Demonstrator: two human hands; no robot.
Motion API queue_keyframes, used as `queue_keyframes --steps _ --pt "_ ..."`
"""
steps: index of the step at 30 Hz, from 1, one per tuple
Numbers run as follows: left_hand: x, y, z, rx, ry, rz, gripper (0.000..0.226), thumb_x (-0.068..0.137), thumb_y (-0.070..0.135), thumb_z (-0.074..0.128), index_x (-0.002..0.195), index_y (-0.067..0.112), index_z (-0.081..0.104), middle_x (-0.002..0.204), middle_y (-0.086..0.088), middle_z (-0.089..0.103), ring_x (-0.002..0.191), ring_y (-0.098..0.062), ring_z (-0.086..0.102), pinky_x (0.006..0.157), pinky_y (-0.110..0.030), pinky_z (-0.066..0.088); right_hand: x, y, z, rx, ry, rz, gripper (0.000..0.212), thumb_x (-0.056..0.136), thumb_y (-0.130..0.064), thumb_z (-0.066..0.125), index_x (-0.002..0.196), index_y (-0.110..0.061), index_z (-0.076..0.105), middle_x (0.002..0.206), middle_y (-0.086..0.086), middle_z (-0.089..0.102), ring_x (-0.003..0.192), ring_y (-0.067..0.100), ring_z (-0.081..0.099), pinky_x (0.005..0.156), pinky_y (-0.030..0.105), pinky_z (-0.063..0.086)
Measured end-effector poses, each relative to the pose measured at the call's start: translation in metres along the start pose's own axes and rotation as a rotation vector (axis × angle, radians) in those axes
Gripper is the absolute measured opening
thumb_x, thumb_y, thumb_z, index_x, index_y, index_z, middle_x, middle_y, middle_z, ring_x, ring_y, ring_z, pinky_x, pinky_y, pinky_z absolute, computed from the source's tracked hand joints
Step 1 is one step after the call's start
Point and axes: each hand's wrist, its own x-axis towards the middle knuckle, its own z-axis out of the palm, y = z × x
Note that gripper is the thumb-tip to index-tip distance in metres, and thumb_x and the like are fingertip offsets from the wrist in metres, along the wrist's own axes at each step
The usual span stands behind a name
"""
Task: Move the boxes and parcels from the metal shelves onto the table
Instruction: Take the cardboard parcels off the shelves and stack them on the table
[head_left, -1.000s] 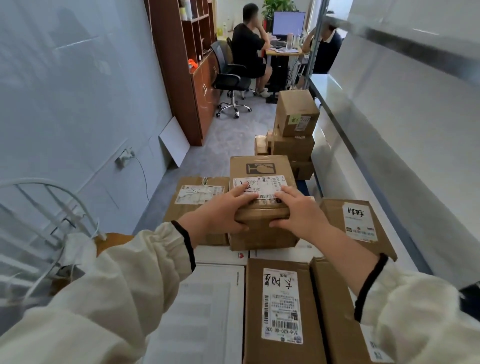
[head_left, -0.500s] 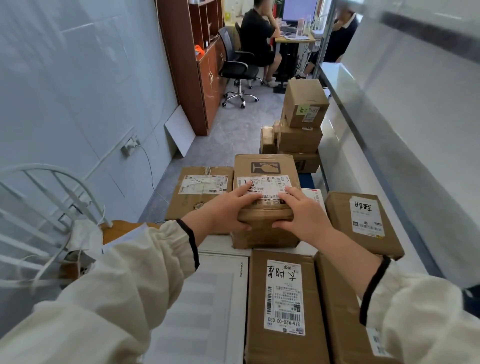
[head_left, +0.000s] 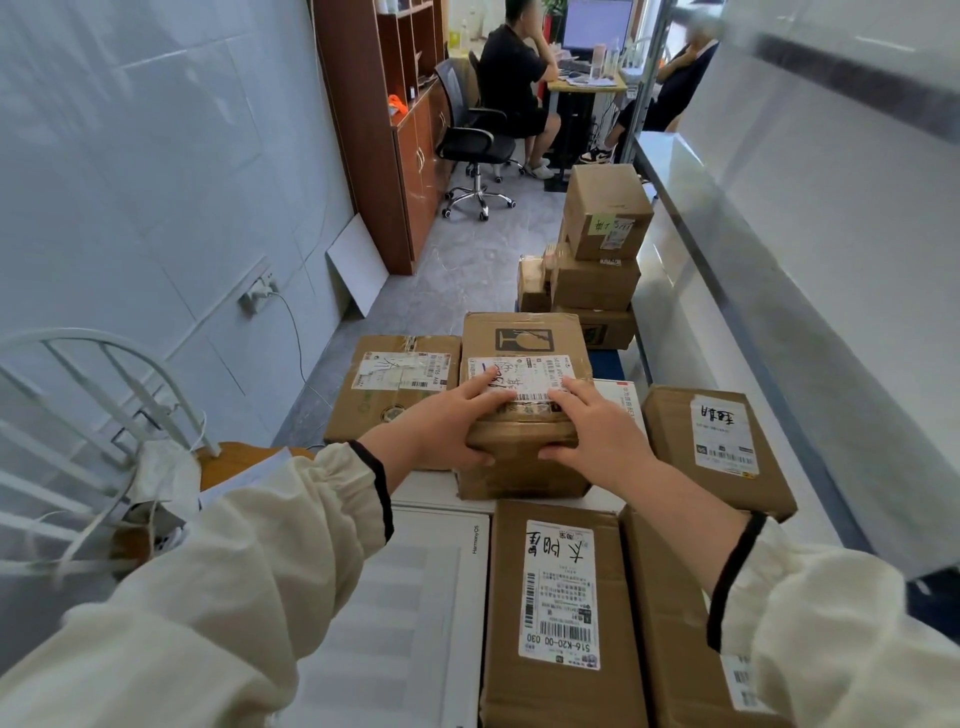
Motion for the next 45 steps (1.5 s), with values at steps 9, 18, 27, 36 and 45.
queue_keyframes --steps 9,18,27,36,45 --pt "-0.005 0.009 -0.014 0.033 0.039 -0.112 0.097 0.077 0.063 0.063 0.148 0.047 -0.001 0.159 0.007 -0.016 0.147 -0.031 0.005 0.112 -0.053 0.025 -0.005 0.001 -0.011 -0.079 -0.012 0.005 0.090 0.077 -0.059 0.064 0.148 -0.035 0.015 0.159 -0.005 0.008 0.145 0.028 0.013 0.111 0.051 0.030" --pt "-0.018 0.043 -0.043 0.126 0.112 -0.033 0.101 0.076 0.058 0.067 0.149 0.044 -0.002 0.161 0.001 -0.001 0.147 -0.031 0.001 0.113 -0.058 0.021 -0.031 -0.011 -0.046 -0.139 0.049 0.081 0.098 0.073 -0.062 0.066 0.149 -0.034 0.012 0.159 -0.006 0.008 0.146 0.028 0.010 0.109 0.051 0.033" --pt "-0.033 0.092 -0.049 0.227 0.106 0.238 0.096 0.078 0.057 0.066 0.149 0.042 0.002 0.160 0.001 0.006 0.147 -0.028 0.008 0.113 -0.053 0.028 -0.124 -0.018 -0.078 -0.162 0.180 0.306 0.096 0.072 -0.060 0.068 0.148 -0.028 0.019 0.158 -0.002 0.016 0.142 0.025 0.023 0.109 0.047 0.034" --pt "-0.053 0.248 0.002 0.238 0.047 0.671 0.096 0.078 0.055 0.067 0.150 0.038 0.006 0.160 -0.001 0.012 0.145 -0.029 0.018 0.113 -0.049 0.027 -0.318 0.002 -0.091 -0.125 0.276 0.712 0.094 0.073 -0.054 0.072 0.147 -0.024 0.022 0.156 -0.002 0.020 0.137 0.025 0.031 0.104 0.042 0.038" --pt "-0.134 0.475 0.090 0.202 -0.113 1.156 0.096 0.080 0.052 0.067 0.150 0.038 0.003 0.160 0.001 0.008 0.146 -0.025 0.015 0.114 -0.044 0.025 -0.587 -0.008 -0.093 -0.129 0.318 1.179 0.094 0.075 -0.056 0.069 0.149 -0.026 0.020 0.159 -0.003 0.012 0.141 0.023 0.024 0.108 0.039 0.033"
